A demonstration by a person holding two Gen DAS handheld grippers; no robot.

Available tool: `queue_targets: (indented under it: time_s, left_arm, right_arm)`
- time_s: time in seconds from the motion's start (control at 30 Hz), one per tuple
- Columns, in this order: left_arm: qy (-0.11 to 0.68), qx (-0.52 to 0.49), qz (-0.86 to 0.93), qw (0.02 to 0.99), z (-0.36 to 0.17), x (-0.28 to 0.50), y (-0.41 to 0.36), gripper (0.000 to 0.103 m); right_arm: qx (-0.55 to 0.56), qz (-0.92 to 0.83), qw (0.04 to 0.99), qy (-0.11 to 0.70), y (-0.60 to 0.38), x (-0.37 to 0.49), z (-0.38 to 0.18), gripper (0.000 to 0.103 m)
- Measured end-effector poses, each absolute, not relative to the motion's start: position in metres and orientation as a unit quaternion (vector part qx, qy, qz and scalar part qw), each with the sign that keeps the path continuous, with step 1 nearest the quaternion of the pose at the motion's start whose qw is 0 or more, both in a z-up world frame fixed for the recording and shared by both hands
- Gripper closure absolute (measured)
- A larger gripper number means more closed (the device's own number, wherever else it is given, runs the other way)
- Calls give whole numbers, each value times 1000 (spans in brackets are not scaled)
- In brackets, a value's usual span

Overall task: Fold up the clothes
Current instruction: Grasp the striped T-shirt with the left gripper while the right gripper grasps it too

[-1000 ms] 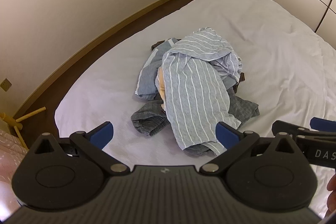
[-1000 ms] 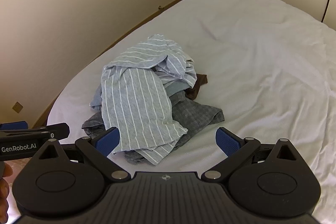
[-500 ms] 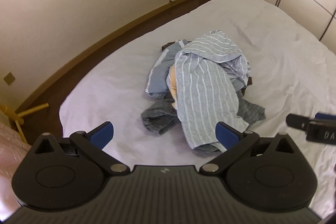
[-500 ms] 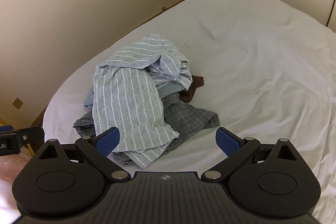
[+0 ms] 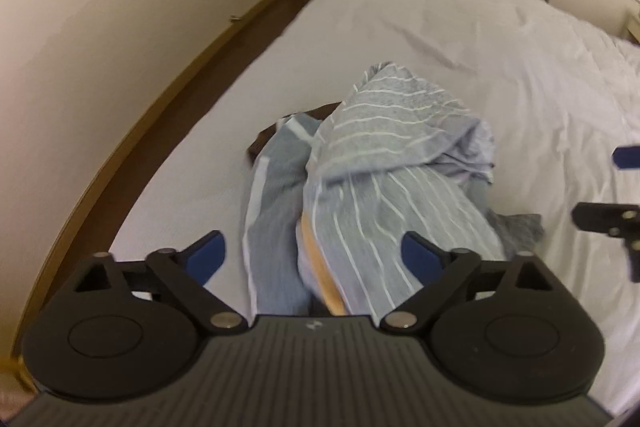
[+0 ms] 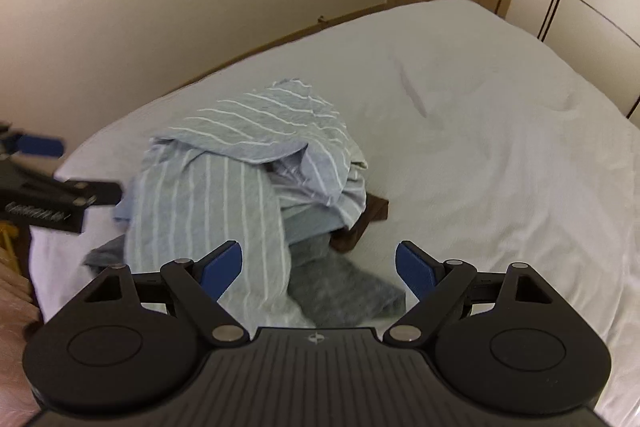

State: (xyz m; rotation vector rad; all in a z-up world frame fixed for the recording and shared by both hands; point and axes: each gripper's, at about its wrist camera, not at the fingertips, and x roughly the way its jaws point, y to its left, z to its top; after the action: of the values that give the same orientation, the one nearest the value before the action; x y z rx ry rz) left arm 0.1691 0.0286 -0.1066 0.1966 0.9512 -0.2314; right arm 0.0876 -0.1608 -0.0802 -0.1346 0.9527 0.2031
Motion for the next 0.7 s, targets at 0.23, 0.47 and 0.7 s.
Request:
queue_targets:
  time_s: [0.23, 0.47, 0.7]
  left_arm:
    - [449, 137, -193, 861, -136, 194, 20, 84]
    - [378, 152, -266, 874, -108, 149, 13, 100]
    - [359, 139, -318, 866, -89, 109, 19, 101]
  right_arm:
    - [-70, 71, 873, 478, -153, 134, -99, 19]
    - [-14, 71, 869, 490, -157, 161, -104, 19]
    - [193, 72, 831, 517, -183, 174, -123, 16]
